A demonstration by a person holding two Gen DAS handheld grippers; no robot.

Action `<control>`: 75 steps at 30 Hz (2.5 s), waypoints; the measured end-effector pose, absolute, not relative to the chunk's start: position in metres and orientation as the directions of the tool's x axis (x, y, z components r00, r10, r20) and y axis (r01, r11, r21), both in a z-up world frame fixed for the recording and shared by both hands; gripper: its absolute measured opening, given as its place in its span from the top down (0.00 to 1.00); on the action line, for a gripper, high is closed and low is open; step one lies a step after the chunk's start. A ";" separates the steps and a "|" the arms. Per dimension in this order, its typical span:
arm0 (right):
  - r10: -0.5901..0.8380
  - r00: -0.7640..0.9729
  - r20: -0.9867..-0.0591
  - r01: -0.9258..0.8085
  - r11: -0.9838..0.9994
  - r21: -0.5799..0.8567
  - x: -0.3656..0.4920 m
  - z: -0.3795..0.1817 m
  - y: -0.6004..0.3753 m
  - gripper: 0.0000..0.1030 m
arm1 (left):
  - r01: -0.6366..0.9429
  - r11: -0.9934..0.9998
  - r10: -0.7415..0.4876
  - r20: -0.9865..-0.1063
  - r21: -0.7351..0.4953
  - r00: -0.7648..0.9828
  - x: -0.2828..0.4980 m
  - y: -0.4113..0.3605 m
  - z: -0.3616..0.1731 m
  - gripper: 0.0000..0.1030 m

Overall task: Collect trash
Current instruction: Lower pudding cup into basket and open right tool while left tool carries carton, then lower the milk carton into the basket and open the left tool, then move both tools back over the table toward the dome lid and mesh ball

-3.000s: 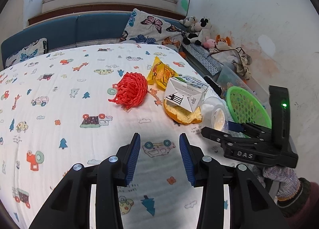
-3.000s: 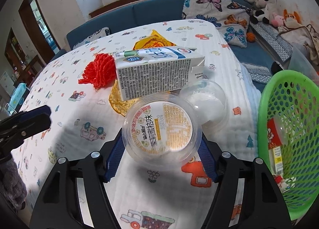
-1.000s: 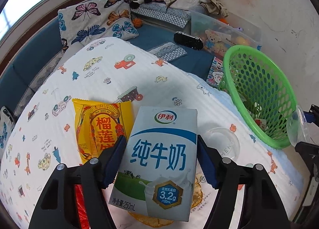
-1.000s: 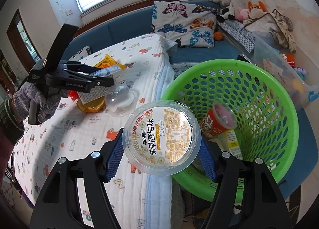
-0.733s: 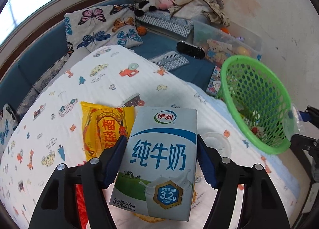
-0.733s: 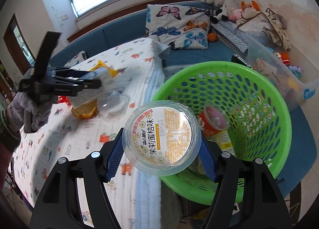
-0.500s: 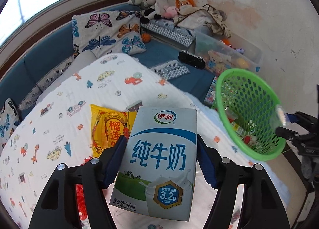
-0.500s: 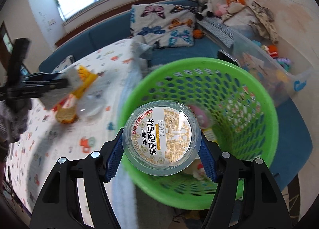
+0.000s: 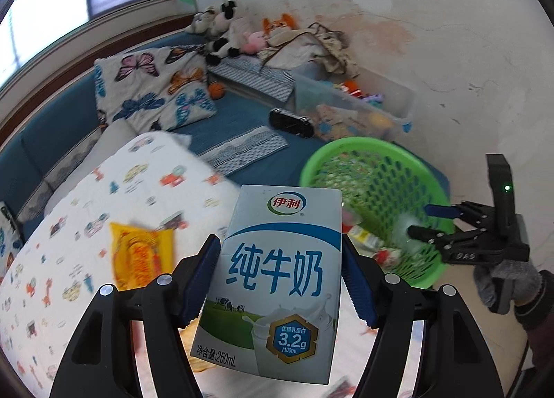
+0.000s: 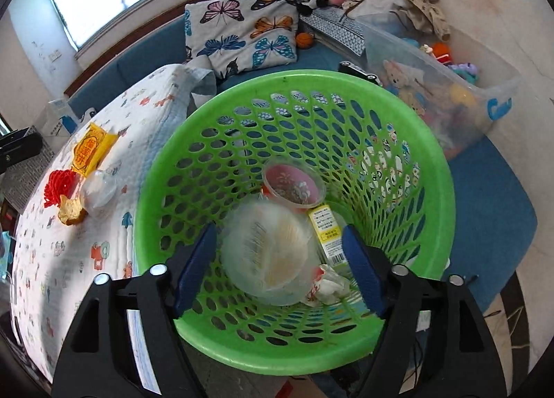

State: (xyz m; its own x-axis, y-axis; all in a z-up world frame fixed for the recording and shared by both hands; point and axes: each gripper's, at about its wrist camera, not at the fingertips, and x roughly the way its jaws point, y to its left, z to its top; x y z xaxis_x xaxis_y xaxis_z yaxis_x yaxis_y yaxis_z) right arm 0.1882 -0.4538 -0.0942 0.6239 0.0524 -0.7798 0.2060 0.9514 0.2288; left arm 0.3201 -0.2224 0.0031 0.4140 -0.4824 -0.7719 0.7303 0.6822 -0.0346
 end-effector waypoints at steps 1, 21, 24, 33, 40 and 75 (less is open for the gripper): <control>0.045 0.628 -0.777 0.210 0.951 0.225 0.186 -0.092 -0.455 0.26 | 0.735 0.678 -0.486 -0.771 -0.033 0.413 0.317 -0.227 0.004 0.36; 0.039 0.682 -0.730 0.207 0.947 0.244 0.130 -0.067 -0.474 0.27 | 0.789 0.608 -0.489 -0.825 -0.090 0.283 0.288 -0.338 -0.044 0.36; 0.042 0.679 -0.733 0.209 0.946 0.247 0.129 -0.069 -0.475 0.27 | 0.790 0.605 -0.482 -0.834 -0.097 0.267 0.286 -0.346 -0.051 0.36; 0.054 0.676 -0.735 0.198 0.947 0.252 0.127 -0.072 -0.469 0.27 | 0.796 0.595 -0.492 -0.833 -0.111 0.252 0.281 -0.351 -0.057 0.29; 0.060 0.688 -0.723 0.180 0.952 0.249 0.123 -0.065 -0.461 0.27 | 0.781 0.619 -0.510 -0.802 -0.090 0.311 0.271 -0.325 -0.039 0.28; 0.226 0.669 -0.708 -0.126 0.973 0.192 0.175 -0.045 -0.315 0.27 | 0.458 0.887 -0.351 -0.729 -0.057 0.588 0.254 -0.062 -0.013 0.30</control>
